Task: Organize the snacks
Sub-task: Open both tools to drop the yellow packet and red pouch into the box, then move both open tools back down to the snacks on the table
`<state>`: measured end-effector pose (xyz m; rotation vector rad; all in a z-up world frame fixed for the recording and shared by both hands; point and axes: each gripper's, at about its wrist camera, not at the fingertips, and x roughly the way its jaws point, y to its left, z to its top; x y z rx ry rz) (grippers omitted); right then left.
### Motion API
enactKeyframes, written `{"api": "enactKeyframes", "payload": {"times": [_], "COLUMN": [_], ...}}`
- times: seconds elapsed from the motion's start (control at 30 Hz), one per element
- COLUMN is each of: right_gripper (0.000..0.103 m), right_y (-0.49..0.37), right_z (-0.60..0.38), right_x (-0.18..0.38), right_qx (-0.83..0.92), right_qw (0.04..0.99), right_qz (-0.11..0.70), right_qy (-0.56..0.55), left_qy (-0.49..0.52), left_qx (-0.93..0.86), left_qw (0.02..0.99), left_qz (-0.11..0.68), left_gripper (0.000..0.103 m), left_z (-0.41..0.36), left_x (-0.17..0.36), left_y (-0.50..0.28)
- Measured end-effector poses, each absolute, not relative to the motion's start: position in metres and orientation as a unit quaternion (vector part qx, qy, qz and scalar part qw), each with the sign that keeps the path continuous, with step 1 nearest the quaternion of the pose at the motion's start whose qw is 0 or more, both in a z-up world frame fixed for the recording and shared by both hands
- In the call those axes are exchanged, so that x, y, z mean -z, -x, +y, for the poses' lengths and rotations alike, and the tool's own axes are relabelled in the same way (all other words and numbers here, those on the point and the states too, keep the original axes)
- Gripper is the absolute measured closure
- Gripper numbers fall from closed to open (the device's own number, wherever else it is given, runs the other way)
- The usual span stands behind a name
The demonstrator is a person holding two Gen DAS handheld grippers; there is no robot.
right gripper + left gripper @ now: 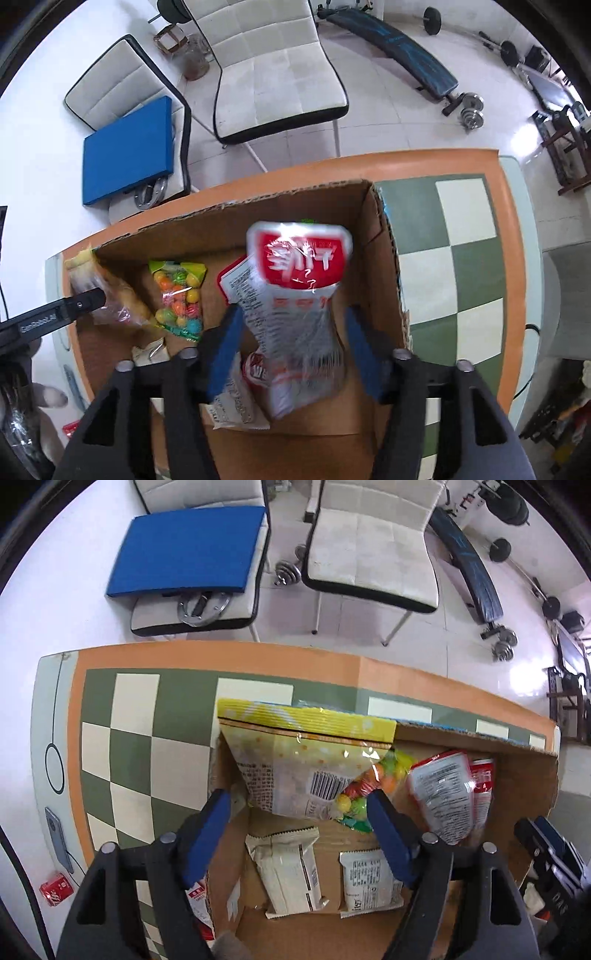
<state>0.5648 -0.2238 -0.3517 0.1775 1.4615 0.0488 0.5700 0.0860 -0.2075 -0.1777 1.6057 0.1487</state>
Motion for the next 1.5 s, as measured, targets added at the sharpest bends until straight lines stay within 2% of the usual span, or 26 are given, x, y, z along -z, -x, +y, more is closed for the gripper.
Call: {"api": "enactKeyframes", "payload": {"times": [0.2,0.47,0.73,0.93,1.07,1.23,1.5], "right_gripper": [0.027,0.025,0.022,0.012,0.011,0.011,0.011], "right_y": [-0.560,-0.543,-0.498,-0.451,-0.411,-0.355,-0.275], "right_z": [-0.214,-0.211,-0.213,-0.212,-0.218,-0.235,-0.268], "right_x": [0.345,0.332,0.296,0.261,0.248,0.269,0.392], "right_qx": [-0.030,-0.039,-0.047,-0.073,-0.083,-0.077,-0.018], "right_qw": [0.749,0.754,0.784,0.814,0.825,0.802,0.668], "right_qz": [0.659,0.653,0.617,0.574,0.554,0.581,0.699], "right_qy": [-0.063,-0.062,-0.053,-0.055,-0.076,-0.112,-0.253], "left_qy": [0.082,0.076,0.069,0.066,0.063,0.070,0.111], "left_qx": [-0.055,-0.033,-0.030,-0.044,-0.052,-0.064,-0.086], "left_qw": [0.696,0.728,0.777,0.809,0.814,0.789,0.701], "left_qz": [0.712,0.681,0.624,0.582,0.575,0.607,0.700], "left_gripper": [0.028,0.028,0.028,0.028,0.028,0.028,0.028], "left_z": [0.081,0.064,0.049,0.047,0.046,0.047,0.064], "left_x": [0.198,0.166,0.115,0.077,0.068,0.097,0.200], "left_y": [-0.566,-0.538,-0.481,-0.426,-0.383,-0.328,-0.272]}}
